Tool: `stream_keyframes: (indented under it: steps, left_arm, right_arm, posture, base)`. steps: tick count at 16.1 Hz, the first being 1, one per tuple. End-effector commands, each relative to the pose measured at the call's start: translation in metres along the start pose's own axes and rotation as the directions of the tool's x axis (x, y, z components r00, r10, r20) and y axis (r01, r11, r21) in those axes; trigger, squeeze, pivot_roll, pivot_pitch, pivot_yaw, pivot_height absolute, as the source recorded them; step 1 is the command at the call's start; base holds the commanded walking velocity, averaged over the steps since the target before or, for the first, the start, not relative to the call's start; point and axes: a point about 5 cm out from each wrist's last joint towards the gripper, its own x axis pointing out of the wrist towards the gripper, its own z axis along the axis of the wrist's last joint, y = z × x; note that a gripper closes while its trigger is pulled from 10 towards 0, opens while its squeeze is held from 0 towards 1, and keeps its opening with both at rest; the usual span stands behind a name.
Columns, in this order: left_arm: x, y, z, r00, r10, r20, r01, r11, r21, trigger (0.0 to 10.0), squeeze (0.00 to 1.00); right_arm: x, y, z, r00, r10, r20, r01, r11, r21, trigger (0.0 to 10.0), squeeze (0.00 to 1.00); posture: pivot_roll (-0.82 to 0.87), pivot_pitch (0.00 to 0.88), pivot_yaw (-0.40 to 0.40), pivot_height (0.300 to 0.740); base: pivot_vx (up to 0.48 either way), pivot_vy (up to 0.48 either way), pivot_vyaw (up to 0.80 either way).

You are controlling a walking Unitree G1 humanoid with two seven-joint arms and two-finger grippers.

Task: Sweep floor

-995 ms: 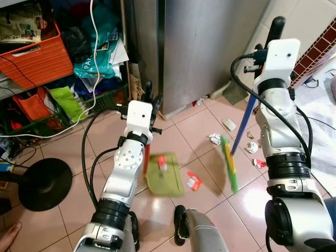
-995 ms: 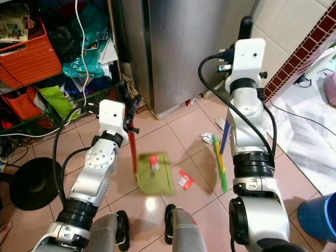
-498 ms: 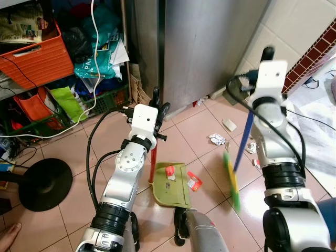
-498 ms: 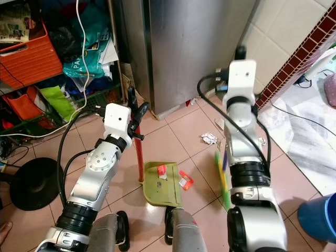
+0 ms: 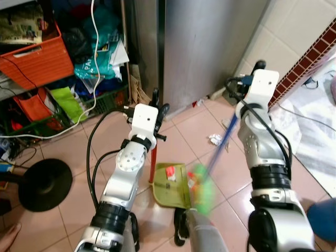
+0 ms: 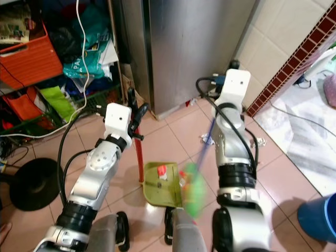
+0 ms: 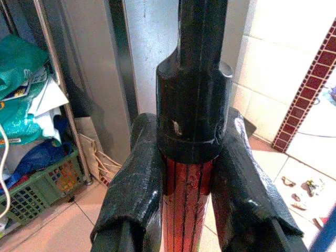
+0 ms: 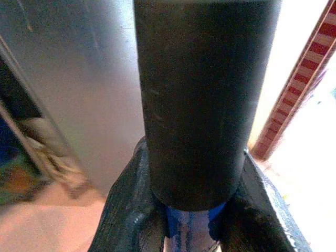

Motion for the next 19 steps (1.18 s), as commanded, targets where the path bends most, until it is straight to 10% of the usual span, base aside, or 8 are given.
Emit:
stream_keyframes:
  steps: [1,4,11,19]
  left_arm:
    - [-0.003,0.0,-0.01,0.998,0.005,-0.059,-0.004,1.0,0.014,10.0,0.0]
    - [-0.002,-0.001,-0.011,0.998,0.002,-0.061,-0.001,1.0,0.01,10.0,0.0]
    - [0.004,0.011,0.027,0.997,0.028,0.066,-0.029,1.0,0.012,10.0,0.0]
    - [-0.012,0.03,0.058,0.985,0.067,0.16,-0.078,0.995,0.068,10.0,0.0]
  right_arm:
    - [0.001,0.011,0.014,0.997,0.068,0.024,-0.071,0.986,0.151,10.0,0.0]
    - [0.0,0.018,0.026,0.99,0.12,0.076,-0.133,0.973,0.187,10.0,0.0]
    - [-0.006,0.015,0.07,0.916,0.154,0.371,-0.094,0.98,-0.176,10.0,0.0]
    - [-0.006,0.008,0.074,0.884,0.143,0.445,-0.025,0.965,-0.262,10.0,0.0]
  posture:
    - [-0.07,0.217,-0.031,0.74]
    - [-0.07,0.216,-0.031,0.74]
    - [-0.06,0.217,-0.024,0.74]
    - [-0.03,0.215,-0.021,0.74]
  base:
    - [0.0,0.0,0.0]
    - [0.0,0.0,0.0]
    - [0.0,0.0,0.0]
    - [0.0,0.0,0.0]
